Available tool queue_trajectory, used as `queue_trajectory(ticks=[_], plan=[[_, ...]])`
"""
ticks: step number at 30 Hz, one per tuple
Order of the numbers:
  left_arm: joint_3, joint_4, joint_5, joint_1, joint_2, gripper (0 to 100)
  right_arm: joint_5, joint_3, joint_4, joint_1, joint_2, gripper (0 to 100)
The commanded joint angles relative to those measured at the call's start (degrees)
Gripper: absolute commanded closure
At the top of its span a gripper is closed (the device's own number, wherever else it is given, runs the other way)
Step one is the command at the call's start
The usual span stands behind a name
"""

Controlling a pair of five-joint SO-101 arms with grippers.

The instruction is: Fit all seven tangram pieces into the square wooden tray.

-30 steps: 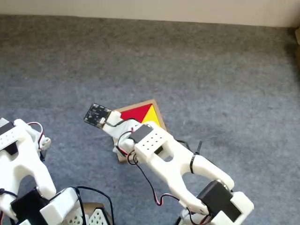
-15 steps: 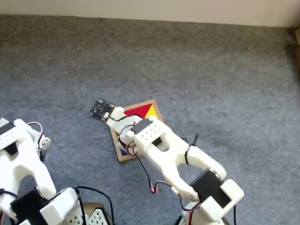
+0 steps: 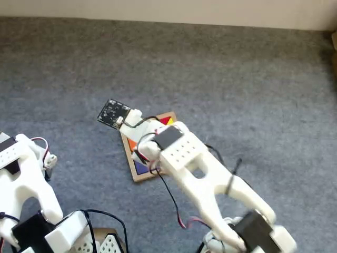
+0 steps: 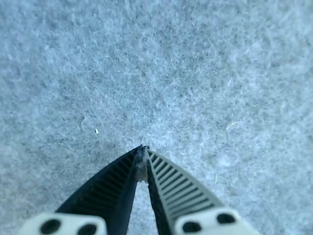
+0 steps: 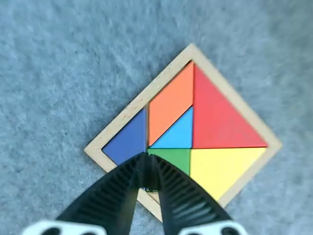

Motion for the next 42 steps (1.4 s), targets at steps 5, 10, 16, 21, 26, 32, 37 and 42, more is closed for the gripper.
queue_trajectory(ticks=[5, 10, 16, 21, 26, 32, 37, 42], plan=[[-0.22, 0.7, -0.26, 3.91, -6.55, 99, 0.62, 11.38, 0.57, 7.16, -21.67, 98.3], [5.05, 3.52, -0.26, 7.96, -17.63, 99, 0.62, 20.26, 0.31, 14.02, -31.78, 98.1], [14.64, -1.32, -0.35, 9.36, -32.57, 99, -3.6, 30.99, 0.31, 19.56, -44.62, 98.0], [20.97, -4.57, -0.62, 11.65, -42.15, 99, -10.46, 38.02, 0.31, 24.57, -56.75, 97.8], [25.98, -5.54, -0.7, 12.7, -48.75, 99, -12.75, 47.16, 0.22, 27.12, -68.26, 97.8], [33.63, -12.31, -3.16, 12.79, -56.22, 99, -13.45, 60.53, 0.22, 27.91, -85.49, 97.8], [39.78, -14.51, -10.46, 12.88, -64.66, 99, -13.45, 68.97, 0.13, 30.99, -86.46, 97.8], [47.78, -14.68, -11.43, 20.62, -75.74, 99, -13.45, 72.31, 0.13, 31.52, -88.04, 97.8]])
